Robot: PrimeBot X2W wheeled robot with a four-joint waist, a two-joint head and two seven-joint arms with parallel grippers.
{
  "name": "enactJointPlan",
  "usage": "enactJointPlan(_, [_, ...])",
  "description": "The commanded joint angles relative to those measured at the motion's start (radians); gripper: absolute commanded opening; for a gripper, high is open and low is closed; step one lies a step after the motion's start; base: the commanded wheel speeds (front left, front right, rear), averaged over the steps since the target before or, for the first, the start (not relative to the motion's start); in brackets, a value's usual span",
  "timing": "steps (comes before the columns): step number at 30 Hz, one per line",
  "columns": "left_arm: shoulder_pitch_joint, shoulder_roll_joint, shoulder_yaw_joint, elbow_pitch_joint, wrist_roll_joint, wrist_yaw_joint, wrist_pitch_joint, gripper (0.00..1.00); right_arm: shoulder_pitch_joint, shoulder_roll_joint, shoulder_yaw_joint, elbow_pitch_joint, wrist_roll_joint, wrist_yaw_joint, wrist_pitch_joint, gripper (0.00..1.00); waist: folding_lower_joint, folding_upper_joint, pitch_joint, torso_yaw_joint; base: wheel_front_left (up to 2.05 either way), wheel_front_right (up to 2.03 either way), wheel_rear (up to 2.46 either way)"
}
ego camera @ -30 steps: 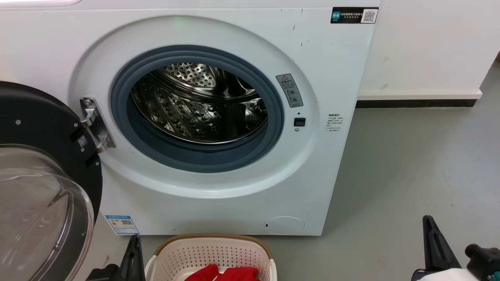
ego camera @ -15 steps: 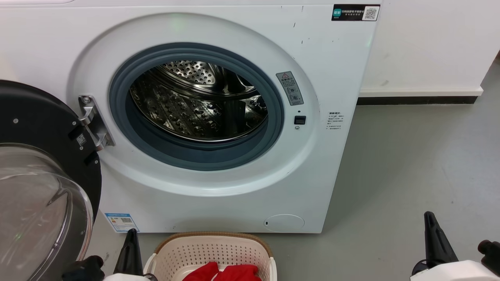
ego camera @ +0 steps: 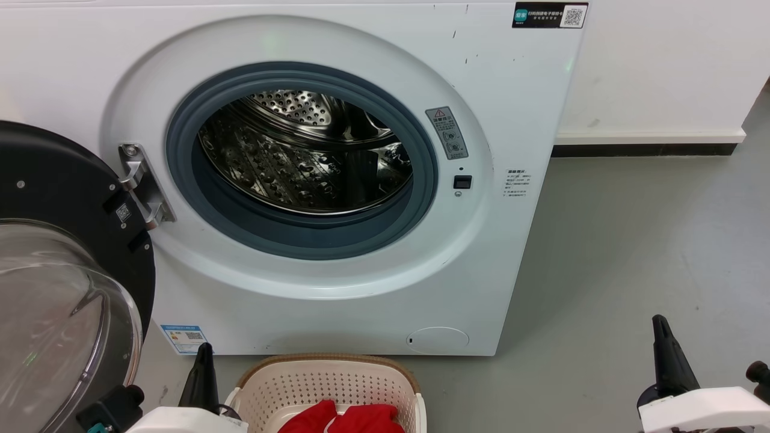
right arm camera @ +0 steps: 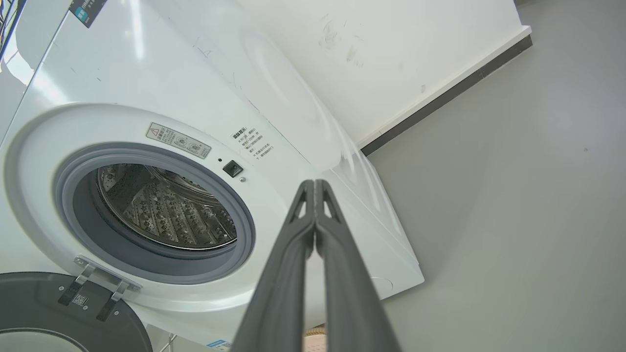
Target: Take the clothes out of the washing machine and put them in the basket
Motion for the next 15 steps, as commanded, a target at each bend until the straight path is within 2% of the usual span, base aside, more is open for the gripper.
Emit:
enactJointPlan(1, [-0.03,0.002,0.007,-0.006,-0.044,-0.009,0.009,0.0,-0.032,-0.004,0.0,-0.008,0.045,0.0,0.011,0.0,0.0,0.0,0.001,0.0,0.0,0.0,0.0])
enactJointPlan(15, [-0.066,0.0,0.021,0.016,-0.241,-0.034,0.055,0.0,-0.059,-0.005,0.0,0.007,0.237,0.0,0.057,0.0,0.0,0.0,0.011,0.001,0.0,0.0,0.0])
